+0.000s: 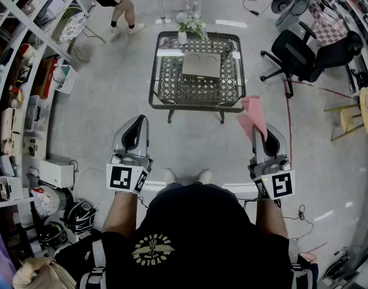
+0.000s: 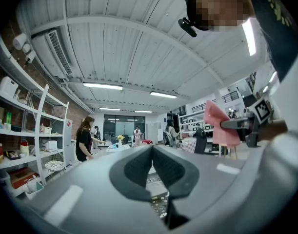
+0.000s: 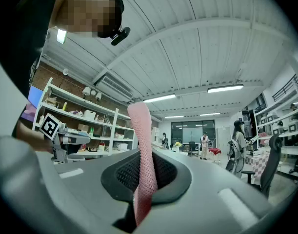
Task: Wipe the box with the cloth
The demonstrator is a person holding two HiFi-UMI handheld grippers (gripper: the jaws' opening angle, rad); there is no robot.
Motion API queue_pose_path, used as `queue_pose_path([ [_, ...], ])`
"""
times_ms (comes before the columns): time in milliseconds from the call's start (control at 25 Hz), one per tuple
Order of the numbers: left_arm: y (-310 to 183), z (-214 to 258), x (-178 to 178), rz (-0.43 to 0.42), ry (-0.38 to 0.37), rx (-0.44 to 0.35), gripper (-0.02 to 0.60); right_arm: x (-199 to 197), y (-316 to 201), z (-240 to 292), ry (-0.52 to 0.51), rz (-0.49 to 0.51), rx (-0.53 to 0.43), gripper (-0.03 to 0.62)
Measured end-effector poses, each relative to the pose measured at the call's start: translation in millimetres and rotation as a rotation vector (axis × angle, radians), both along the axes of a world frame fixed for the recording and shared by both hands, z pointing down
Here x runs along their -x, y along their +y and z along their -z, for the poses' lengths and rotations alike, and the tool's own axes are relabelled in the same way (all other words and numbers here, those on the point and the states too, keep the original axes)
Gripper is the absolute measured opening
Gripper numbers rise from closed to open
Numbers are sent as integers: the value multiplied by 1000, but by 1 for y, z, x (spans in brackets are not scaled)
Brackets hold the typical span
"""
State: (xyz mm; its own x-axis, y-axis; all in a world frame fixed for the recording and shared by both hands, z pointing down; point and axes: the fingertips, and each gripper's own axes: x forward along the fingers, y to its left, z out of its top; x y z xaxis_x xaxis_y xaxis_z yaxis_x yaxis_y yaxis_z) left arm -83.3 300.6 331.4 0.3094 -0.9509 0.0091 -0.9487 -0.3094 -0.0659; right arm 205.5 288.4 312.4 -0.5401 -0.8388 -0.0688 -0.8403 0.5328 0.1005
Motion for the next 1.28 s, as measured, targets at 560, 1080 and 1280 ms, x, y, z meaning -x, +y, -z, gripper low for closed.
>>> queue_pose_path([
  [560, 9, 23, -32, 87, -36, -51, 0, -42, -11, 3, -68, 76, 11, 15],
  [1080, 2, 20, -43, 43, -44, -41, 0, -46, -13, -4, -81, 48, 42, 15],
  [1280, -10, 18, -47, 21, -36, -49, 0, -49, -19, -9, -82, 32, 58, 15],
])
